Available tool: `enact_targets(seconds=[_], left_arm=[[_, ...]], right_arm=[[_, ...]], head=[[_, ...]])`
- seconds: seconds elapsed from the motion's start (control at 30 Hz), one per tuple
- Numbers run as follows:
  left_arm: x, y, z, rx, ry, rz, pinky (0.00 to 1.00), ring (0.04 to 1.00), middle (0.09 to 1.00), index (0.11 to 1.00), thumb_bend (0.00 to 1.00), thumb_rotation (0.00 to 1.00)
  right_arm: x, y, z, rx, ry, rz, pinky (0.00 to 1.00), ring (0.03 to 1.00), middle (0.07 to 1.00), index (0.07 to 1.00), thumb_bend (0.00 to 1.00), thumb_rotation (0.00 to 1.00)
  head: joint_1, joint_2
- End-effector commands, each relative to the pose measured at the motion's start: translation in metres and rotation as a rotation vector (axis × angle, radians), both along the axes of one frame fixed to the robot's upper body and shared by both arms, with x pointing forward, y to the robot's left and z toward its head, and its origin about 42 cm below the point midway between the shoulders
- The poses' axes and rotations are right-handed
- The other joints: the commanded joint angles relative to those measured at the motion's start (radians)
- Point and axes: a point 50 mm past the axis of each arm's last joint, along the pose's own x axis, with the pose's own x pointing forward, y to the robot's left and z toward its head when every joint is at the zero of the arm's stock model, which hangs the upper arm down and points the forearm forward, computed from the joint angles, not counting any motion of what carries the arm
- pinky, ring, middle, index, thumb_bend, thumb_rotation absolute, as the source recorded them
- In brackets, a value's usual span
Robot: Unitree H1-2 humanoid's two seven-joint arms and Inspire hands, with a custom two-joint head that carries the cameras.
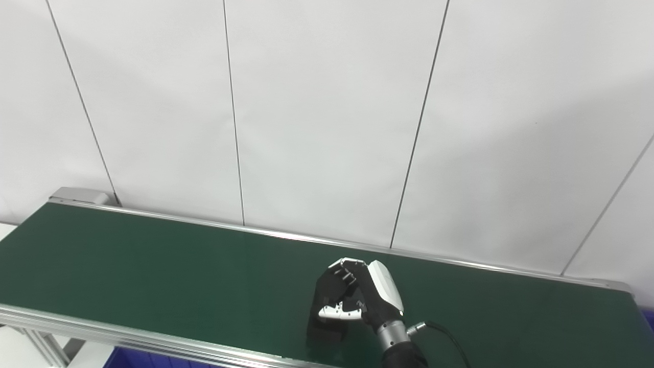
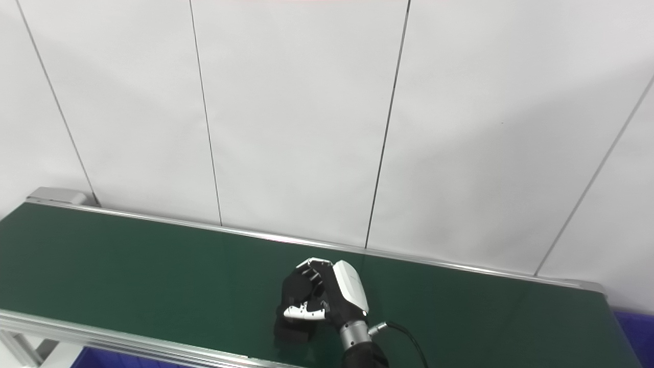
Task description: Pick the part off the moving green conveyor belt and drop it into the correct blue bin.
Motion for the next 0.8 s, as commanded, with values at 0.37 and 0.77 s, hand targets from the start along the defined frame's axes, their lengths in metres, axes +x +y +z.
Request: enact_targets(seconds=[0.37, 0.77], left_arm=[[0.006, 0.001, 0.012, -0.013, -0.08, 0.004, 0.68, 0.733, 0.76, 0.814, 0.95, 0.37], [0.01, -0.001, 0.011, -0.015, -0.076, 0.011, 0.68, 0.726, 0.756, 0.814, 0.94, 0.36]], right_arm=[[0.012, 0.015, 0.035, 0.079, -0.143, 0.049, 0.38, 0.433, 0.501, 0.513, 0.5, 0.0], [0.006, 0.009, 0.053, 0.132, -0.187, 0.059, 0.38, 0.433, 0.492, 0.518, 0.5, 0.0]], head=[[-0.003, 0.006], [-0.013, 0.0]])
